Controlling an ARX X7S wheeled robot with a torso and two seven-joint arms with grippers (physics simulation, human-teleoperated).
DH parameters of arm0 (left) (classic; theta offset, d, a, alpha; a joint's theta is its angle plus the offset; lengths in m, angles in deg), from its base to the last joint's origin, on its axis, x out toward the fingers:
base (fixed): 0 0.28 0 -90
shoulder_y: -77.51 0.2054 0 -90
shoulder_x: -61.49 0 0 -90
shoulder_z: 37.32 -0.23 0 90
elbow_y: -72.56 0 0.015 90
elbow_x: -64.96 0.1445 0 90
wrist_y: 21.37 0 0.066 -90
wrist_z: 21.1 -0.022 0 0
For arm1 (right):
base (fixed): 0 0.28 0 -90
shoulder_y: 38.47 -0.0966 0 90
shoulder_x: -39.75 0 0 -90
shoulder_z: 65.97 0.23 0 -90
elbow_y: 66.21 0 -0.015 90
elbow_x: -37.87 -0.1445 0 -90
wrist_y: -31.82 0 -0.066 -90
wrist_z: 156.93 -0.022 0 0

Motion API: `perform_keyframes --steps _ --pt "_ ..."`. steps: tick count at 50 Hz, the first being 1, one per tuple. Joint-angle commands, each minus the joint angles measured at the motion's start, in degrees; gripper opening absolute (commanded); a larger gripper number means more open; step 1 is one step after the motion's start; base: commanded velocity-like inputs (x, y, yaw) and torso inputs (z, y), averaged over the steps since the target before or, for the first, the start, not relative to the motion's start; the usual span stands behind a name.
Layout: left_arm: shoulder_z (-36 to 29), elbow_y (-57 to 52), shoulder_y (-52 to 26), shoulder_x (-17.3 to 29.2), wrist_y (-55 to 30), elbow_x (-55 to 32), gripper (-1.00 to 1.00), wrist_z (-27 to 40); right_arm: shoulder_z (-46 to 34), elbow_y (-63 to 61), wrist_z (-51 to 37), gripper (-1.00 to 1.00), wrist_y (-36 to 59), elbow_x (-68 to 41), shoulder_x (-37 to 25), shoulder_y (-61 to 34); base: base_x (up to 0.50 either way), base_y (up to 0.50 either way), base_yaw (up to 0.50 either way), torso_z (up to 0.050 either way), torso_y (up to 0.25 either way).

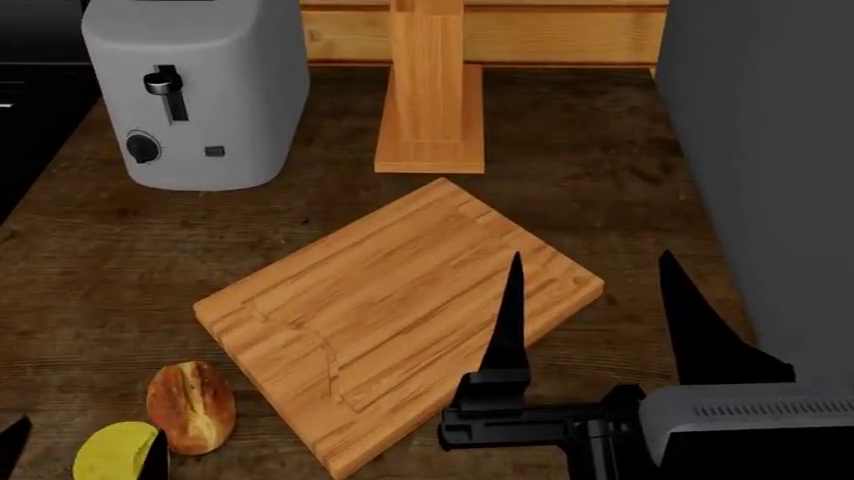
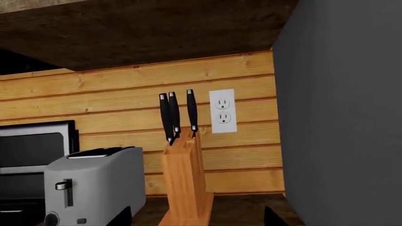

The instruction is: Place the bread and cheese on the cutting board.

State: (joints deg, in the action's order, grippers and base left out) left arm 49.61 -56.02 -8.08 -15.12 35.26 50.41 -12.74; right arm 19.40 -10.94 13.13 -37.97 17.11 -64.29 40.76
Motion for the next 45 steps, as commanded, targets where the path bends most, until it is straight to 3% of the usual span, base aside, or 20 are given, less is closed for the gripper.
perform_keyframes --steps 1,45 --pt "0.17 2.13 -0.49 -0.75 -0.29 2.00 1.00 -0.71 0.55 0.36 0.85 1.00 -0.23 1.33 0.51 -0.15 0.00 0.00 0.00 0.000 0.000" --pt "-1.24 14.39 -2.21 -0.24 4.48 2.77 1.00 -0.13 -1.14 0.47 -0.87 1.00 -1.14 0.03 -1.19 -0.37 0.00 0.00 0.00 0.000 0.000"
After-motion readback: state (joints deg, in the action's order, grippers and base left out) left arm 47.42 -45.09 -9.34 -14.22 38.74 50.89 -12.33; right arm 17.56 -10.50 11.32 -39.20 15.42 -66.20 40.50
